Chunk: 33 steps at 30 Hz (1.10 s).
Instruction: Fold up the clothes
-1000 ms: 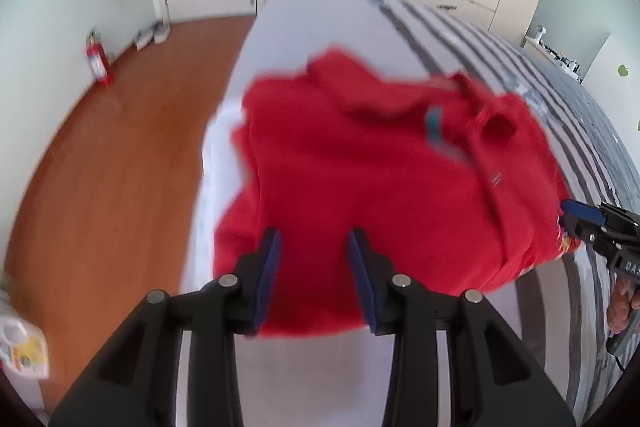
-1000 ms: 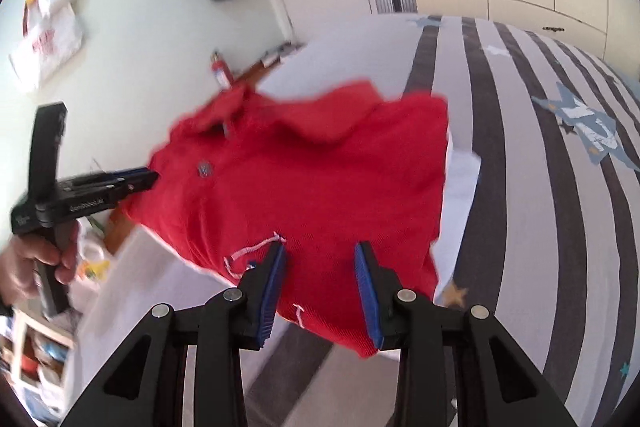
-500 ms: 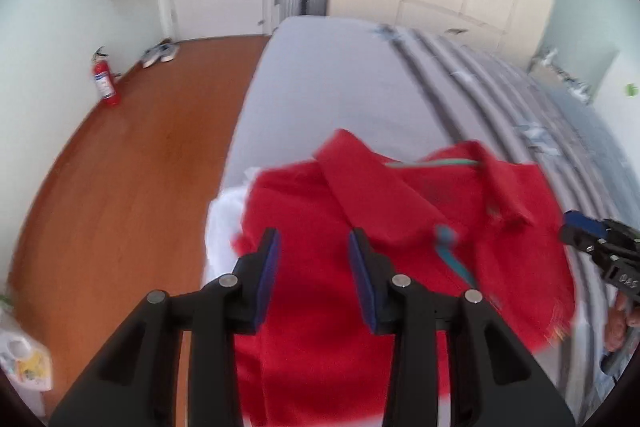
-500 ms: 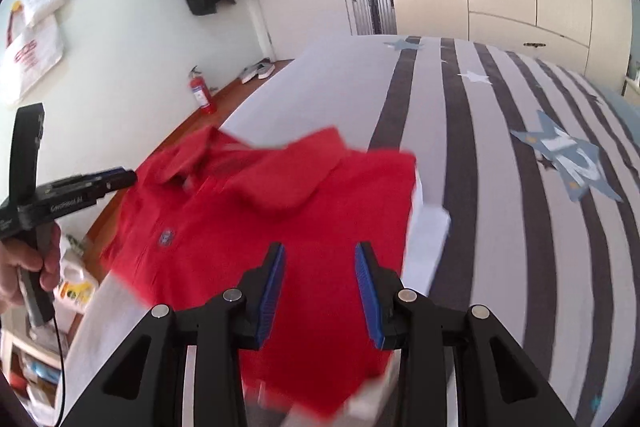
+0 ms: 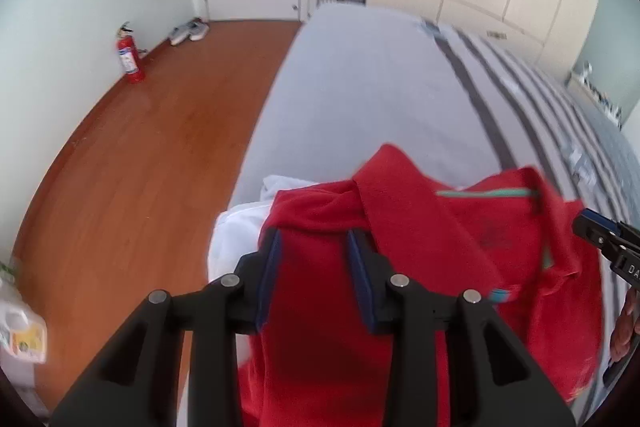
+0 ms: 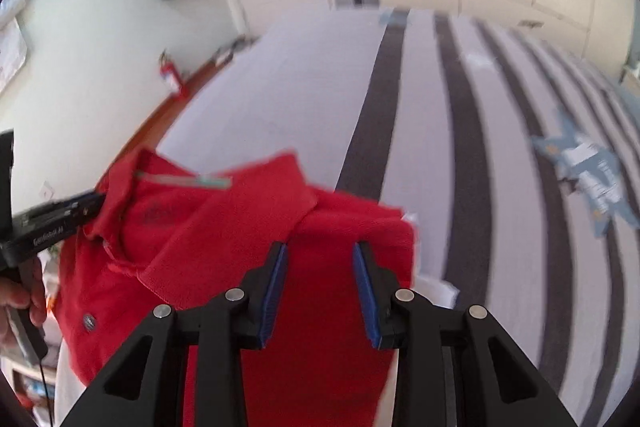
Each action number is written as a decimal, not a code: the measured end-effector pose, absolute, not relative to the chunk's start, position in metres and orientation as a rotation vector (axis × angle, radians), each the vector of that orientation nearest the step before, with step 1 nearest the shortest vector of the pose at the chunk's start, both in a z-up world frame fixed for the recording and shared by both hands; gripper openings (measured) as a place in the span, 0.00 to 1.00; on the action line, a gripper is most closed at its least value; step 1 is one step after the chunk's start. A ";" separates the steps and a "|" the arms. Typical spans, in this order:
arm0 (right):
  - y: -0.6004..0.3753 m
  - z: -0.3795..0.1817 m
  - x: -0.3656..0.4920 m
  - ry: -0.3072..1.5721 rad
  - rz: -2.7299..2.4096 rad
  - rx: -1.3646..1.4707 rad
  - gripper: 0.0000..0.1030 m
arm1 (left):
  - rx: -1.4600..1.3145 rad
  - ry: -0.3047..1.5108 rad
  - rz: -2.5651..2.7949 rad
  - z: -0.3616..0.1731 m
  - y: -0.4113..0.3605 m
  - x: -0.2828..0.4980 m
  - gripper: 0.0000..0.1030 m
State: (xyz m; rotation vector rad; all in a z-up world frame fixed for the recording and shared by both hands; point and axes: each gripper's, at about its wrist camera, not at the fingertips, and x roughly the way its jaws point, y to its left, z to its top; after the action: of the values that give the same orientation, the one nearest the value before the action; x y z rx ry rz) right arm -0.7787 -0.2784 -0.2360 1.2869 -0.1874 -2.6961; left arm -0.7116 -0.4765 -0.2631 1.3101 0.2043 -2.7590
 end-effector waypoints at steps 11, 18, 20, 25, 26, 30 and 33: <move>-0.249 -0.172 -0.645 -0.082 -2.760 1.097 0.29 | 1.187 0.180 -2.793 -0.199 -0.424 -0.566 0.34; -0.215 -0.148 -0.542 -0.043 -2.744 1.042 0.32 | 1.087 0.183 -2.784 -0.162 -0.332 -0.447 0.71; -0.203 -0.141 -0.515 -0.037 -2.736 1.047 0.32 | 1.105 0.188 -2.754 -0.157 -0.302 -0.420 0.71; -0.176 -0.117 -0.449 -0.027 -2.717 1.018 0.48 | 1.068 0.273 -2.688 -0.136 -0.242 -0.351 0.83; -0.173 -0.111 -0.437 -0.014 -2.713 1.007 0.53 | 1.048 0.280 -2.681 -0.131 -0.233 -0.338 0.84; -0.157 -0.093 -0.383 0.013 -2.685 0.968 0.71 | 1.028 0.317 -2.631 -0.121 -0.205 -0.294 0.92; -0.150 -0.089 -0.352 0.020 -2.676 0.961 0.81 | 1.054 0.347 -2.619 -0.120 -0.190 -0.266 0.95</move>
State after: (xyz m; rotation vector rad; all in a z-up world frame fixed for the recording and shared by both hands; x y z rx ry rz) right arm -0.3517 -0.1498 -0.0888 0.9607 0.0201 -2.6761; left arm -0.2660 -0.1902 -0.1201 1.0536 0.3466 -2.6193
